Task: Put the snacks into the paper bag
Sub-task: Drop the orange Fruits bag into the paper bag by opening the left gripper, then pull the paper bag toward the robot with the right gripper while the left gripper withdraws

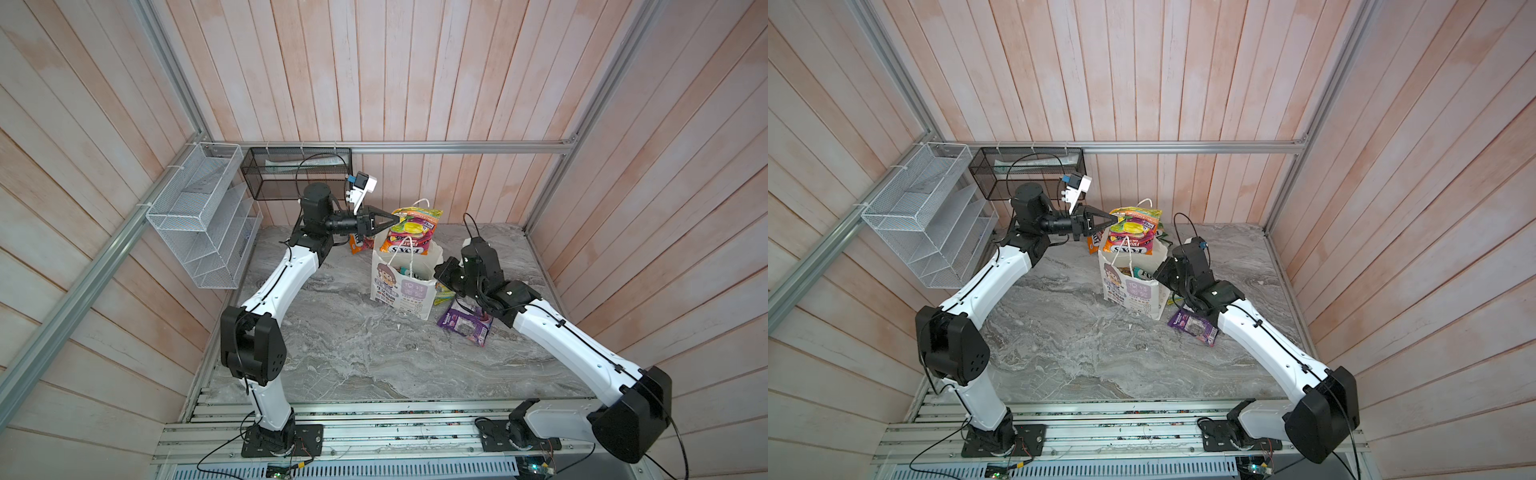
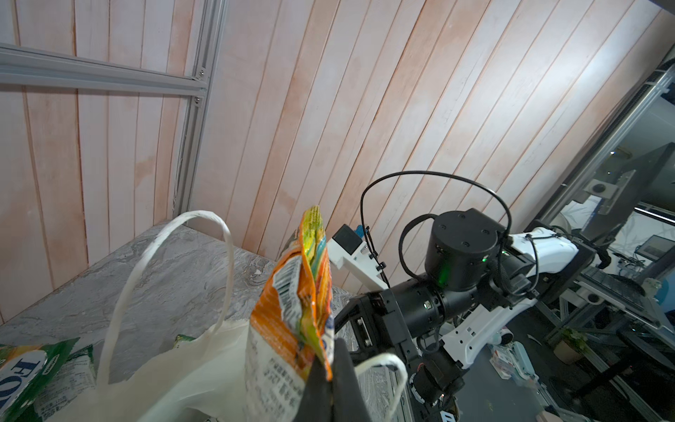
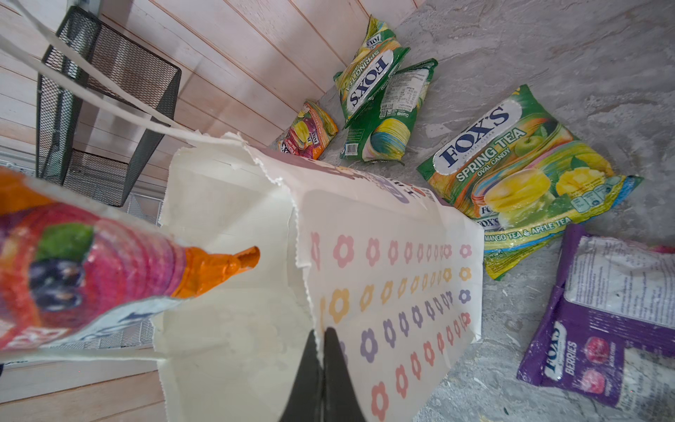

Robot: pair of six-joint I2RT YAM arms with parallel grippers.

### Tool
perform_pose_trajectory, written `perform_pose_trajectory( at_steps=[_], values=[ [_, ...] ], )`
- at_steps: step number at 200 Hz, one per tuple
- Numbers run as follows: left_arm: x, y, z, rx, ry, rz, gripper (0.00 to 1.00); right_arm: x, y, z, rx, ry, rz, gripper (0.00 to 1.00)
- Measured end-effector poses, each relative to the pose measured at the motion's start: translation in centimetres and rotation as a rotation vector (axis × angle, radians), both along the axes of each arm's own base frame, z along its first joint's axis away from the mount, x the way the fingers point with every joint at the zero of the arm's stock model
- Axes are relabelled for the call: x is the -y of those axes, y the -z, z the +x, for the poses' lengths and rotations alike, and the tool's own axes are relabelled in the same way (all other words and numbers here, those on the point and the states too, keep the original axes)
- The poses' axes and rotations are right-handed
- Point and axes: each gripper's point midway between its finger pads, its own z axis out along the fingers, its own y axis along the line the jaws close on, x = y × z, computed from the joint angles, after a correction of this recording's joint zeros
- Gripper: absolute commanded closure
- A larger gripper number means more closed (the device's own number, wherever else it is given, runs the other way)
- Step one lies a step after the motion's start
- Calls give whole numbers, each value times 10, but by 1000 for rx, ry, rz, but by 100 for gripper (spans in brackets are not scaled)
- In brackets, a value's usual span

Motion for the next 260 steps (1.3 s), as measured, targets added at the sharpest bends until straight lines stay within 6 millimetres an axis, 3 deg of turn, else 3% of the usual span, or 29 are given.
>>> perform_pose_trajectory(
  at_steps=[121,137,155,177,227,260],
  values=[
    [9,25,3,-14,24,62,98,0,0,0,0,1,-2,100],
    [10,31,7,-28,22,68,90,0,0,0,-1,1,-2,100],
    [12,35,11,-38,19,73,62,1,1,0,-3,1,-3,100],
    [12,31,13,-27,8,71,40,1,1,-1,-4,4,-6,100],
    [11,16,20,-13,-86,71,25,3,1,-3,-7,6,-11,100],
    [-2,-16,22,12,-250,67,19,3,1,-4,-8,6,-12,100]
  ],
)
